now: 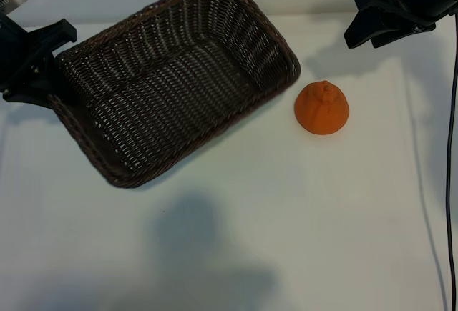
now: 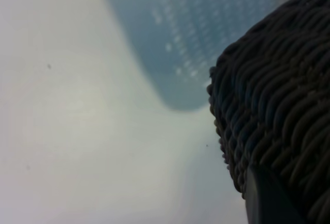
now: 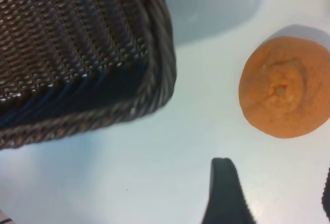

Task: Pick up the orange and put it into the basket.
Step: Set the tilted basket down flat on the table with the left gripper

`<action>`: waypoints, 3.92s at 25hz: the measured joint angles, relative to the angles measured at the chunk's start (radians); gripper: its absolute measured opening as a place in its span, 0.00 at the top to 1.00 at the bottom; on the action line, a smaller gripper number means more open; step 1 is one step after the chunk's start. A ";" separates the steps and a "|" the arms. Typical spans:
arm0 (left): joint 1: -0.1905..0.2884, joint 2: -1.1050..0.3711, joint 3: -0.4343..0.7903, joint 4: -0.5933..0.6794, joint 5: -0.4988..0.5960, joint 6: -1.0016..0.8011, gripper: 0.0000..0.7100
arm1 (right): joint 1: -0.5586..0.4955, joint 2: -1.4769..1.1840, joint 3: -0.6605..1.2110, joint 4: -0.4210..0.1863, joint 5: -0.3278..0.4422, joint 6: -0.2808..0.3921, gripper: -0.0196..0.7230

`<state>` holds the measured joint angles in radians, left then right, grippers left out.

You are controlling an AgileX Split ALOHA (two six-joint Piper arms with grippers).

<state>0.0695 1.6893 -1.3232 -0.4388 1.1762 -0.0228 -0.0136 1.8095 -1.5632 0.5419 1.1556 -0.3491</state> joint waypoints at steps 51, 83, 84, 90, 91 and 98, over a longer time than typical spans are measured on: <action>0.003 0.004 -0.074 -0.024 0.000 0.386 0.71 | 0.000 0.000 0.000 0.000 0.003 0.000 0.38; -0.035 0.232 -0.059 -0.044 -0.012 0.494 0.71 | 0.000 0.000 0.000 0.000 0.012 0.000 0.38; -0.040 0.238 -0.059 -0.044 -0.012 0.502 0.71 | 0.000 0.000 0.000 0.000 0.012 0.000 0.38; -0.051 0.242 -0.059 -0.051 -0.012 0.536 0.71 | 0.000 0.000 0.000 0.000 0.012 0.000 0.38; -0.051 0.242 -0.059 -0.052 -0.012 0.536 0.71 | 0.000 0.000 0.000 0.000 0.012 0.000 0.38; -0.051 0.242 -0.059 -0.050 -0.012 0.545 0.71 | 0.000 0.000 0.000 0.000 0.012 0.000 0.38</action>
<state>0.0181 1.9311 -1.3824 -0.4888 1.1638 0.5226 -0.0136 1.8095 -1.5632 0.5419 1.1675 -0.3491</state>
